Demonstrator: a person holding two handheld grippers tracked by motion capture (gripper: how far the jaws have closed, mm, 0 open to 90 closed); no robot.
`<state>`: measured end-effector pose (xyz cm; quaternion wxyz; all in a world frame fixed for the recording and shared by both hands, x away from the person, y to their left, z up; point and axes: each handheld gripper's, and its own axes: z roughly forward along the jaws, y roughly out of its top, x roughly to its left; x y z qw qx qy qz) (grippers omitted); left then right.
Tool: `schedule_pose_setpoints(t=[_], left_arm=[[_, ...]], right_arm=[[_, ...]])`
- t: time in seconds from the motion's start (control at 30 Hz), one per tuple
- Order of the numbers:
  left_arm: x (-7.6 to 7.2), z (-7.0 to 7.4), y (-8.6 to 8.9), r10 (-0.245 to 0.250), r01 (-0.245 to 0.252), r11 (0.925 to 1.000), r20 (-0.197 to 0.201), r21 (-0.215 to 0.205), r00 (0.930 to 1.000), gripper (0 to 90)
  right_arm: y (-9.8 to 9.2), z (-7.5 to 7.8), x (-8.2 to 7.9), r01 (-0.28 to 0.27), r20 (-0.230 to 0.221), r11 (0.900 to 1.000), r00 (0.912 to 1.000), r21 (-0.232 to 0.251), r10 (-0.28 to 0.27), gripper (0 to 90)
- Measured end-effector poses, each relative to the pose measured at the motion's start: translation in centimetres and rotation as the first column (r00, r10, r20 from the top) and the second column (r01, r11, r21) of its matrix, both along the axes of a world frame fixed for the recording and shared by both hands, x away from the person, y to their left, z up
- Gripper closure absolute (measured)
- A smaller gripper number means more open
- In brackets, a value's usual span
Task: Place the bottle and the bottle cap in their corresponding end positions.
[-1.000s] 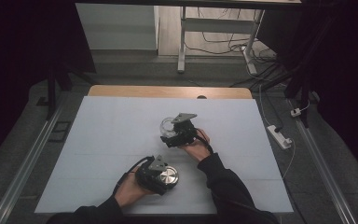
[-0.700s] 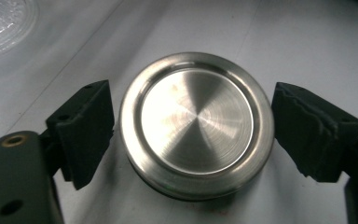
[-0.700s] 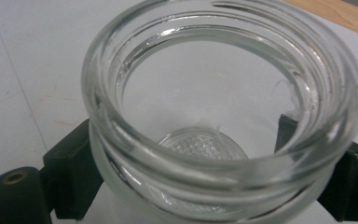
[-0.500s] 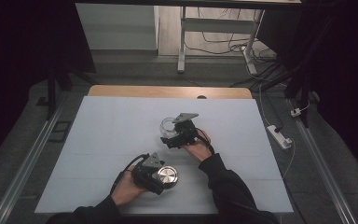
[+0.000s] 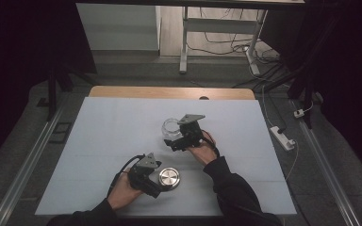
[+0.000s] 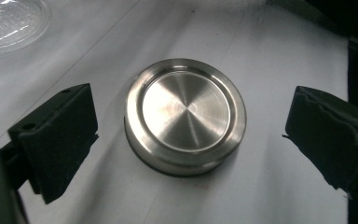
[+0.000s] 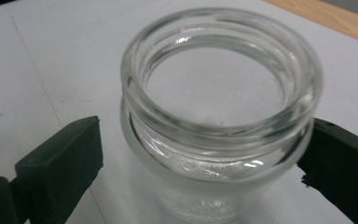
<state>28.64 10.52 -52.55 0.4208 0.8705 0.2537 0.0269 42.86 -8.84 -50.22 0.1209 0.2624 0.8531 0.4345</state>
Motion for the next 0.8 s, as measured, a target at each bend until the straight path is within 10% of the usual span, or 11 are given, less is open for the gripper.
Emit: schedule_pose_setpoints(t=[0.4,0.8], left_arm=[[-0.3,1.2,2.7,0.032,-0.034,0.9978,-0.032,-0.057,0.9990,0.0],[-1.0,1.3,3.8,0.060,-0.060,0.9981,-0.007,-0.012,0.9982,0.0]], right_arm=[[-1.9,1.5,-1.4,0.015,0.010,0.999,0.9998,0.035,-0.015,0.0],[-3.6,2.3,-3.1,0.012,0.005,0.999,0.9999,0.052,-0.012,0.0]])
